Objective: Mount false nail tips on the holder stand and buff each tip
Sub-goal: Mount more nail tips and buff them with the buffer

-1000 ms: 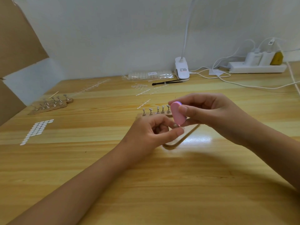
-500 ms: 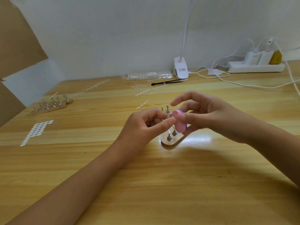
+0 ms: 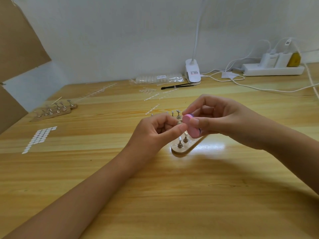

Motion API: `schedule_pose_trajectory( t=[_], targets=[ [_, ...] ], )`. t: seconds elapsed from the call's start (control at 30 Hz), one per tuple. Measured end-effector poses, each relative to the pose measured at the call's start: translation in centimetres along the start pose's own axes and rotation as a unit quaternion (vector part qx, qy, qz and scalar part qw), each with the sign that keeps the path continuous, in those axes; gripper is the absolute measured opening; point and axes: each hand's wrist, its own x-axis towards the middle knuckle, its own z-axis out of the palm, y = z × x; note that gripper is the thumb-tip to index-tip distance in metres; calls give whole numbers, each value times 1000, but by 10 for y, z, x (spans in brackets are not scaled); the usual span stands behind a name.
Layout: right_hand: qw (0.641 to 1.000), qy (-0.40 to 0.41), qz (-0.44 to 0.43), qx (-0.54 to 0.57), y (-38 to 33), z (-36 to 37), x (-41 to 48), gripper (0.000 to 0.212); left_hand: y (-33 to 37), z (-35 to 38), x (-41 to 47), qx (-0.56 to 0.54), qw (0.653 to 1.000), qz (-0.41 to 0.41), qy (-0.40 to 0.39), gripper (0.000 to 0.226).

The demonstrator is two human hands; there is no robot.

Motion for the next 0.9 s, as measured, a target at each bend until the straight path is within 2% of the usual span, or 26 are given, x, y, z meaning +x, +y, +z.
schedule_pose_trajectory(
  t=[0.13, 0.3, 0.43, 0.6, 0.73, 0.9],
  targets=[
    [999, 32, -10, -5, 3, 3, 1, 23, -1, 4, -2, 22, 1000, 12, -15, 28],
    [1000, -8, 5, -11, 0, -2, 1, 24, -3, 0, 0, 4, 1000, 4, -1, 23],
    [999, 27, -16, 22, 5, 2, 3, 24, -2, 5, -2, 13, 1000, 12, -17, 26],
    [999, -23, 28, 22, 0, -8, 1, 25, -1, 0, 1, -9, 1000, 1, 2, 20],
    [999, 27, -1, 31, 5, -2, 3, 26, 0, 3, 0, 0, 1000, -1, -4, 27],
    [999, -24, 32, 8, 1, -9, 0, 27, 0, 2, 0, -6, 1000, -3, 7, 20]
  ],
)
